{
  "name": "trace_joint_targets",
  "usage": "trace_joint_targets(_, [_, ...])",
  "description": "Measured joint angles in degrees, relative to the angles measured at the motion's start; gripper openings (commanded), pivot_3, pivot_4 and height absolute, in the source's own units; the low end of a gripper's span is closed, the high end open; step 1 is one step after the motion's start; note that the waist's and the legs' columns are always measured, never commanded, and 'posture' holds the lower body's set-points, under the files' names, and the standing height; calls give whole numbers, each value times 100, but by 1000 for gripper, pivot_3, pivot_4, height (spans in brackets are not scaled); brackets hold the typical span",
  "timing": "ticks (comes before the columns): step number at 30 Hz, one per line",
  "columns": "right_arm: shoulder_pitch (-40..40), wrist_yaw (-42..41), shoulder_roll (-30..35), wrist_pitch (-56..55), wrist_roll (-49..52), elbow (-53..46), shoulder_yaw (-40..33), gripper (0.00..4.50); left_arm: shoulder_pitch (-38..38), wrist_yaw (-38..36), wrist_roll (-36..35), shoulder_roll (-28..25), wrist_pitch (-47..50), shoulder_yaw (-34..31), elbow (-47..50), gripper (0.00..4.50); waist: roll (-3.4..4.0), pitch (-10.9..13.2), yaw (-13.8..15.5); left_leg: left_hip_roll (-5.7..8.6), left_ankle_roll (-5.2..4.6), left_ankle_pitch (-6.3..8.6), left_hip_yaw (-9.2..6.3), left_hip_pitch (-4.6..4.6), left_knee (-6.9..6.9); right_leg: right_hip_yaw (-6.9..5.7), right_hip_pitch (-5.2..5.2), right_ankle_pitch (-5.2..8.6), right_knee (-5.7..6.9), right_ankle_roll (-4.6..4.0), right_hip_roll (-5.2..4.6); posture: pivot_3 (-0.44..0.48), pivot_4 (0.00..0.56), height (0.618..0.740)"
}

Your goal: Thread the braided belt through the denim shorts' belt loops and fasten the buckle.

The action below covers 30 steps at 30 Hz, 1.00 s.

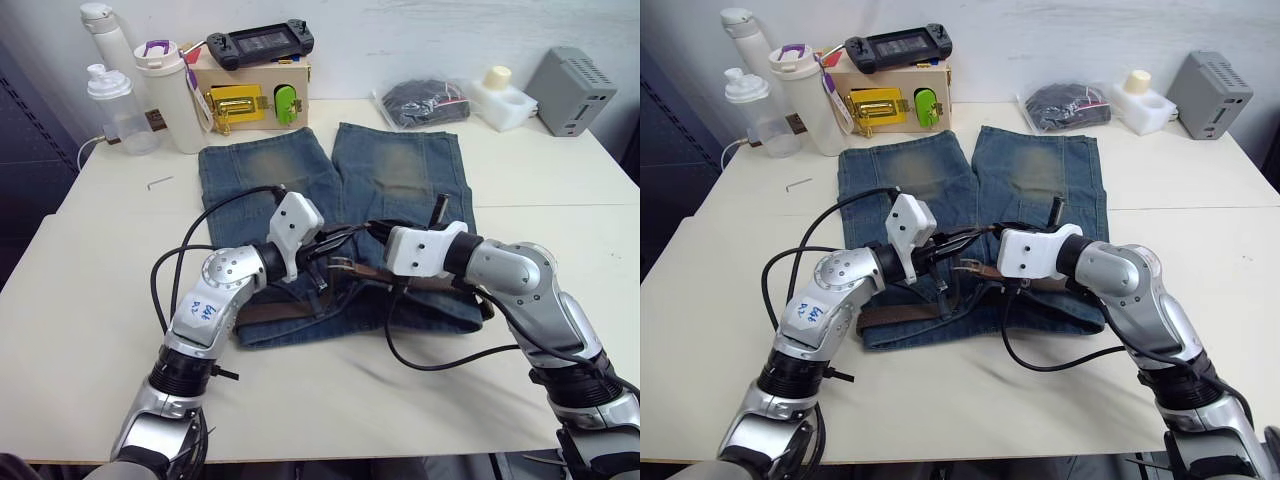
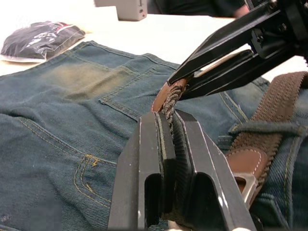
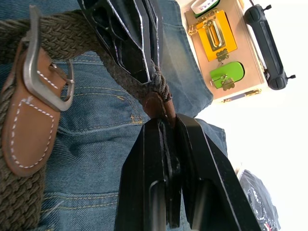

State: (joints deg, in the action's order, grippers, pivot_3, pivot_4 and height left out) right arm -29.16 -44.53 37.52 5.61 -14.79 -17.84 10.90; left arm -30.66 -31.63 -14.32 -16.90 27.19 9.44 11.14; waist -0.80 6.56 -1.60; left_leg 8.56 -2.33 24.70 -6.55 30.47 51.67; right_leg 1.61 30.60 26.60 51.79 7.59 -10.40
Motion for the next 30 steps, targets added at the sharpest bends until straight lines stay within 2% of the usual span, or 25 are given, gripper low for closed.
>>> trace_joint_targets(3, [0, -10, -23, -2, 9, -7, 8, 0, 94, 51, -4, -11, 117, -10, 179, 35, 0, 0, -4, 0, 0, 0, 1, 0, -2, 0, 0, 0, 0, 0, 0, 0, 150, 645])
trace_joint_targets(6, [6, -30, -55, -2, 18, -43, 48, 0, 235, 54, -27, -72, 185, -40, 373, 1125, 0, 0, -4, 0, 0, 0, 0, 0, -1, 0, 0, 0, 0, 0, 0, 0, 150, 645])
trace_joint_targets(14, [5, 33, -132, 103, 21, -53, 38, 0, 548, 151, -68, -198, 408, -79, 523, 4460, 0, 0, 4, 1, 0, 0, 1, -1, 4, 2, -1, 0, 0, 0, 0, 0, 150, 645])
trace_joint_targets(20, [5, 33, -142, 131, 71, -163, 23, 0, 630, 276, -73, -158, 461, -134, 615, 4460, 0, 0, 2, 1, 0, 0, 1, -1, 4, 1, -1, 0, 0, 0, 0, 0, 150, 645])
trace_joint_targets(23, [5, 33, -142, 178, 75, -216, 20, 0, 630, 321, -73, -114, 460, -142, 615, 3714, 0, 0, 2, 1, 0, 0, 1, -1, 4, 1, -1, 0, 0, 0, 0, 0, 150, 645])
trace_joint_targets(25, [5, 34, -143, 203, 76, -217, 20, 0, 630, 323, -92, -64, 458, -142, 615, 2809, 0, 0, 2, 1, 0, 0, 1, -1, 4, 1, -1, 0, 1, 0, 0, 0, 150, 645])
trace_joint_targets(26, [5, 35, -143, 207, 76, -219, 19, 0, 630, 323, -99, -54, 458, -142, 615, 2715, 0, 0, 2, 1, 0, 0, 1, -1, 4, 1, -1, 0, 1, 0, 0, 0, 150, 645])
trace_joint_targets(27, [5, 36, -143, 210, 77, -230, 9, 0, 635, 331, -100, -49, 458, -151, 615, 2138, 0, 0, 2, 1, 0, 0, 1, -1, 3, 1, -1, 0, 0, 0, 0, 0, 150, 645])
trace_joint_targets(30, [9, 35, -143, 214, 82, -261, 8, 0, 636, 370, -100, -37, 458, -198, 615, 915, 0, 0, 0, 1, 0, 0, 0, -1, 1, 1, 0, 0, 1, 0, 0, 0, 150, 645])
